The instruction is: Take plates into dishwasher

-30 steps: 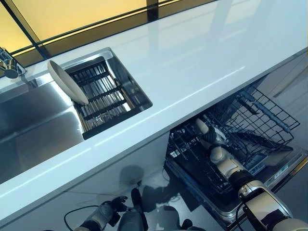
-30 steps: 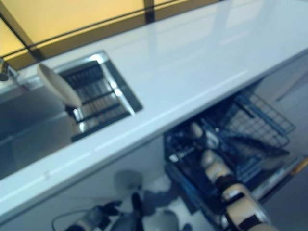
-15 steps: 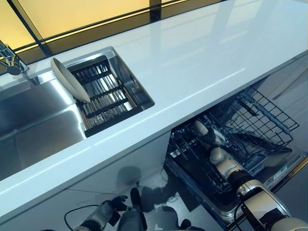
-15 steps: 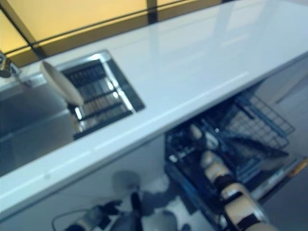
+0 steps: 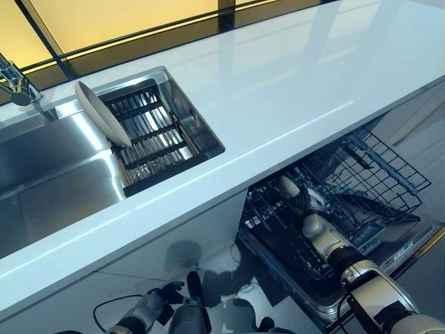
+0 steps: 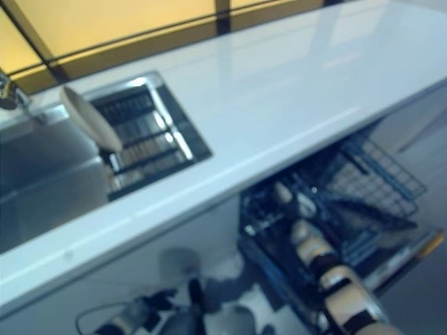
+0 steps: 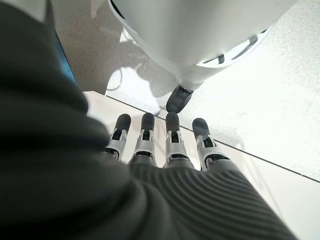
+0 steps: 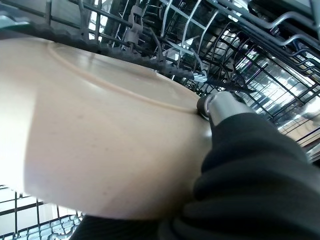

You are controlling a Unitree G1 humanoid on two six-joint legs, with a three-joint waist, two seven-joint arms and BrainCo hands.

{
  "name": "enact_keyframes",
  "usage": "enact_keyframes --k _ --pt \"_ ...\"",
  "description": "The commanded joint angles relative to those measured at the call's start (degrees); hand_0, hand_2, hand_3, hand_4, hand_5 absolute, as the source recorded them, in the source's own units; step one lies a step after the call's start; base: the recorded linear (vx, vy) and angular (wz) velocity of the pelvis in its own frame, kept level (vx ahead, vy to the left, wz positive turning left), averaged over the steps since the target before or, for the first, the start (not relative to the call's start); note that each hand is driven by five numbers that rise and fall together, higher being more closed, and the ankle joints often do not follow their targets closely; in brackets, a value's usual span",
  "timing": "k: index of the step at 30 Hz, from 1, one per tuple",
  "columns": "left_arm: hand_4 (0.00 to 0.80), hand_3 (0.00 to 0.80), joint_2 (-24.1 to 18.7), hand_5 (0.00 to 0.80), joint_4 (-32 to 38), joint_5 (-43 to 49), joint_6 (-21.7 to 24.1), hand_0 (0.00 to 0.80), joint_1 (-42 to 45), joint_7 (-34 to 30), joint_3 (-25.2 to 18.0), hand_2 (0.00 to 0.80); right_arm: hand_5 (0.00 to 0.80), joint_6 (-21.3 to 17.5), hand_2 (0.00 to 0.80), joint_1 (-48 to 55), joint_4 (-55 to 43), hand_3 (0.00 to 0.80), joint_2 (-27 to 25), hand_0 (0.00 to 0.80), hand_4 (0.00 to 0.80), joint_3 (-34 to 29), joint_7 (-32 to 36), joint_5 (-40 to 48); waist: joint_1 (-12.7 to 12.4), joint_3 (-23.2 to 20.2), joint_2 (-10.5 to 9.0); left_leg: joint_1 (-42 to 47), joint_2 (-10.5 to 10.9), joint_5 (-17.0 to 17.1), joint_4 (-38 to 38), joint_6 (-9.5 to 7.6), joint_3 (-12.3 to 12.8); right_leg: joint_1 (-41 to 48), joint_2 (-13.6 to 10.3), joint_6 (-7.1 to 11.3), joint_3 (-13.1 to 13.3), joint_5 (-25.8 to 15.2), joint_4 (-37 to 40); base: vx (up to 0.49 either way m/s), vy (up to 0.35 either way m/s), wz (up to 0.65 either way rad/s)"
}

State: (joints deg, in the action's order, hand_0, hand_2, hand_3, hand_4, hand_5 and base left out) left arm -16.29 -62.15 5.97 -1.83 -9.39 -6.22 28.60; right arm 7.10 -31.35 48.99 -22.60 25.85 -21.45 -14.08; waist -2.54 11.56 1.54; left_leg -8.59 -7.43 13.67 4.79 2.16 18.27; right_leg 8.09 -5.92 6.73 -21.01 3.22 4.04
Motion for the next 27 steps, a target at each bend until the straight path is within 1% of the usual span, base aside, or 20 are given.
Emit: enact_keyframes --k 1,5,7,8,9,10,11,27 --pt "0.0 0.0 0.52 0.0 -2.53 1.11 1.19 0.0 -5.25 0.67 2.4 0.0 0.546 2.28 0.546 -1.09 3.89 0.546 0.87 0.546 0.546 2.16 2.7 -0.07 -1.05 3.09 -0.46 1.24 3.4 -6.61 -0.06 1.89 0.98 -8.3 0.38 -3.45 1.11 -1.96 -5.67 0.0 0.0 0.0" --pt "0.0 0.0 0.54 0.0 -2.59 1.03 1.3 0.0 -5.3 0.72 2.42 0.0 0.477 2.29 0.477 -1.12 4.03 0.477 0.8 0.477 0.477 2.11 3.0 -0.08 -1.01 3.14 -0.45 1.35 3.43 -6.72 -0.04 1.82 0.97 -8.42 0.35 -3.5 1.04 -1.89 -5.8 0.0 0.0 0.0" --pt "0.0 0.0 0.6 0.0 -2.69 1.05 1.35 0.0 -5.4 0.73 2.42 0.0 0.373 2.49 0.373 -1.12 4.2 0.373 1.0 0.373 0.373 2.15 3.04 -0.1 -1.03 3.13 -0.45 1.38 3.41 -6.74 -0.04 1.81 0.9 -8.46 0.34 -3.53 1.02 -1.84 -5.87 0.0 0.0 0.0" --pt "0.0 0.0 0.6 0.0 -2.73 1.04 1.37 0.0 -5.45 0.7 2.43 0.0 0.311 2.51 0.311 -1.13 4.28 0.311 1.03 0.311 0.311 2.16 3.08 -0.09 -1.04 3.12 -0.44 1.38 3.41 -6.74 -0.04 1.81 0.87 -8.48 0.34 -3.54 1.01 -1.83 -5.89 0.0 0.0 0.0" --pt "0.0 0.0 0.64 0.0 -2.75 0.98 1.37 0.0 -5.47 0.71 2.47 0.0 0.166 2.3 0.166 -0.96 4.49 0.166 1.08 0.166 0.166 2.17 2.98 -0.19 -1.03 3.12 -0.41 1.44 3.4 -6.77 -0.05 1.79 0.81 -8.57 0.32 -3.57 0.98 -1.75 -6.06 0.0 0.0 0.0" --pt "0.0 0.0 0.66 0.0 -2.82 0.99 1.34 0.0 -5.54 0.68 2.44 0.0 0.06 2.28 0.06 -0.98 4.56 0.06 1.09 0.06 0.06 2.18 3.05 -0.15 -1.02 3.1 -0.42 1.45 3.37 -6.77 -0.05 1.8 0.81 -8.59 0.32 -3.58 0.97 -1.71 -6.11 0.0 0.0 0.0" --pt "0.0 0.0 0.72 0.0 -2.84 0.97 1.21 0.0 -5.68 0.7 2.48 0.0 0.0 2.53 0.0 -1.07 4.44 0.0 1.14 0.0 0.0 2.25 3.11 -0.11 -1.0 3.15 -0.45 1.46 3.34 -6.76 -0.06 1.82 0.79 -8.59 0.31 -3.58 0.98 -1.71 -6.15 0.0 0.0 0.0" --pt "0.0 0.0 0.88 0.0 -3.04 1.35 1.39 0.0 -5.52 0.77 2.48 0.0 0.0 2.76 0.0 -1.0 4.87 0.0 1.22 0.0 0.0 1.71 3.12 -0.22 -1.01 3.12 -0.48 1.93 3.2 -6.91 -0.08 1.79 0.65 -8.48 0.38 -3.78 0.93 -1.36 -6.67 0.0 0.0 0.0"
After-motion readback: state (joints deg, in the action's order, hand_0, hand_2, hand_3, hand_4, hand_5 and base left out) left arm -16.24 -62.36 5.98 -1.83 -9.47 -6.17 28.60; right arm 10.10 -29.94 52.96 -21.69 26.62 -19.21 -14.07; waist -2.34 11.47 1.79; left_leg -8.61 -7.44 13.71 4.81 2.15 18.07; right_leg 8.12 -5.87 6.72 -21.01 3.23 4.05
